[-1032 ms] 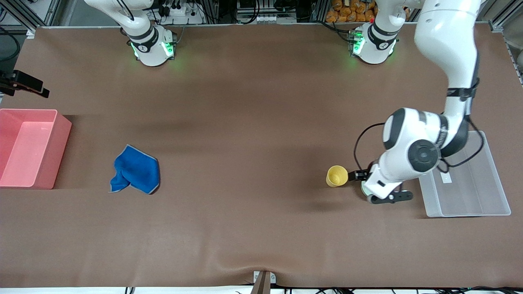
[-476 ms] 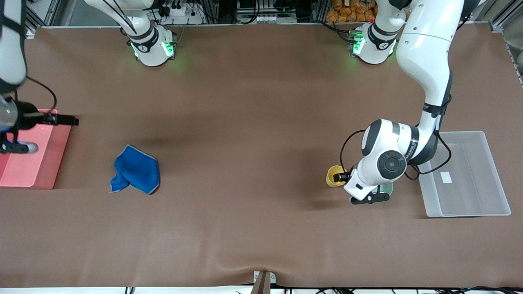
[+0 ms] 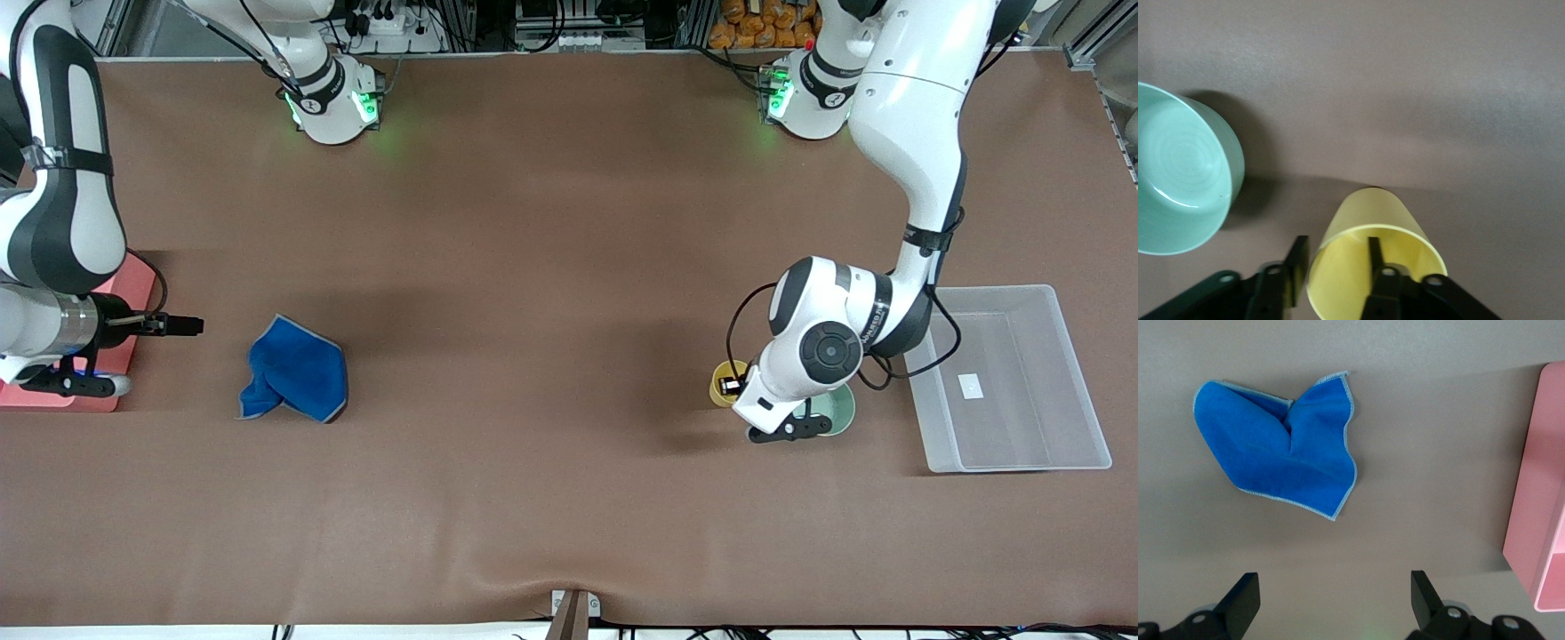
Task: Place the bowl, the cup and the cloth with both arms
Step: 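Grasp the yellow cup with the left gripper while the right gripper reaches the cloth, then carry the yellow cup into the clear bin and release it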
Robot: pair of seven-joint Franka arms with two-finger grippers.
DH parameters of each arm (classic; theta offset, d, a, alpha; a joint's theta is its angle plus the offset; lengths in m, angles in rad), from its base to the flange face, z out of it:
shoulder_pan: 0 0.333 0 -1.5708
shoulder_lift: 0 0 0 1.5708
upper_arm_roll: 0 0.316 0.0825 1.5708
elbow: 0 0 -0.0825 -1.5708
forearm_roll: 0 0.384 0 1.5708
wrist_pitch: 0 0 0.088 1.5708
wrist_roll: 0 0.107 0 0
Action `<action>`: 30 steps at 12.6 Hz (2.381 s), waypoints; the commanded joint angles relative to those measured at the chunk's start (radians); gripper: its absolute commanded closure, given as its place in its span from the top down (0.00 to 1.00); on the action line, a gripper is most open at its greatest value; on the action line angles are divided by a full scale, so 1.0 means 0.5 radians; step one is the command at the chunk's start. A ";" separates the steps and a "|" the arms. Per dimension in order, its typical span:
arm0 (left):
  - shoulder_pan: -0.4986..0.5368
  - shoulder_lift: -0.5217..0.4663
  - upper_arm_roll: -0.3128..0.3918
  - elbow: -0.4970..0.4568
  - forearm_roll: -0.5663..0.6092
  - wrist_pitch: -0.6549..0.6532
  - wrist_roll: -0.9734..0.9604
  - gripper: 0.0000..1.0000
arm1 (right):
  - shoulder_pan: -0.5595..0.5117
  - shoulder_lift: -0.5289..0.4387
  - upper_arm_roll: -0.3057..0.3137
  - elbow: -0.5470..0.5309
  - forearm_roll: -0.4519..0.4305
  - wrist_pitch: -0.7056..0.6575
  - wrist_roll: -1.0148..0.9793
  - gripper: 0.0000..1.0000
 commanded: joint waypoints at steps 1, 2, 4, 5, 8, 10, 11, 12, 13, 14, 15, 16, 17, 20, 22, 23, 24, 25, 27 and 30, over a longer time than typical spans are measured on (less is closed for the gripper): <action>-0.003 -0.021 0.013 -0.007 -0.024 0.025 -0.028 0.00 | -0.080 -0.017 0.014 -0.090 0.016 0.137 -0.237 1.00; 0.006 -0.031 0.016 0.002 -0.024 0.019 -0.022 0.00 | -0.092 -0.032 0.014 -0.154 0.016 0.217 -0.357 1.00; 0.055 -0.122 0.019 0.005 -0.034 -0.027 -0.016 0.00 | -0.132 -0.054 0.020 -0.280 0.034 0.355 -0.477 1.00; 0.095 -0.190 0.019 0.017 -0.037 -0.094 -0.004 0.00 | -0.120 -0.084 0.020 -0.366 0.080 0.438 -0.478 1.00; 0.217 -0.297 0.016 0.152 -0.031 -0.333 0.039 0.00 | -0.108 -0.103 0.020 -0.447 0.086 0.589 -0.651 1.00; 0.331 -0.346 0.028 0.247 -0.006 -0.517 0.195 0.00 | -0.108 -0.100 0.023 -0.465 0.089 0.653 -0.763 1.00; 0.395 -0.374 0.034 0.266 0.000 -0.582 0.327 0.00 | -0.101 -0.100 0.023 -0.468 0.089 0.659 -0.763 1.00; 0.484 -0.393 0.043 0.266 -0.003 -0.601 0.474 0.00 | -0.095 -0.100 0.030 -0.471 0.089 0.662 -0.769 1.00; 0.564 -0.420 0.043 0.266 0.000 -0.607 0.563 0.00 | -0.086 -0.100 0.033 -0.486 0.092 0.681 -0.769 1.00; 0.631 -0.429 0.046 0.266 0.000 -0.607 0.658 0.00 | -0.065 -0.103 0.033 -0.511 0.095 0.742 -0.772 1.00; 0.683 -0.430 0.065 0.266 0.003 -0.607 0.729 0.00 | -0.052 -0.115 0.033 -0.575 0.099 0.842 -0.818 1.00; 0.733 -0.423 0.089 0.284 0.030 -0.607 0.818 0.00 | -0.055 -0.131 0.033 -0.660 0.120 0.980 -0.906 1.00; 0.791 -0.405 0.114 0.333 0.079 -0.607 0.922 0.00 | -0.064 -0.134 0.033 -0.734 0.181 1.100 -1.026 1.00; 1.039 -0.271 0.145 0.461 0.095 -0.588 1.336 0.00 | -0.065 -0.134 0.030 -0.824 0.368 1.211 -1.198 1.00; 1.104 -0.178 0.141 0.480 0.089 -0.482 1.389 0.00 | -0.065 -0.137 0.033 -0.922 0.375 1.401 -1.330 1.00; 1.101 -0.120 0.141 0.477 0.089 -0.411 1.383 0.00 | -0.071 -0.134 0.033 -0.965 0.387 1.487 -1.407 1.00; 1.101 -0.059 0.138 0.474 0.089 -0.344 1.386 0.00 | -0.068 -0.131 0.033 -1.005 0.442 1.570 -1.486 1.00; 1.104 -0.010 0.138 0.468 0.086 -0.258 1.386 0.00 | -0.059 -0.128 0.033 -1.044 0.530 1.622 -1.557 1.00; 1.104 0.076 0.138 0.453 0.083 -0.156 1.389 0.00 | -0.043 -0.125 0.033 -1.100 0.690 1.702 -1.668 1.00; 1.117 0.123 0.138 0.398 0.080 0.000 1.389 0.00 | -0.022 -0.116 0.033 -1.149 0.825 1.785 -1.766 1.00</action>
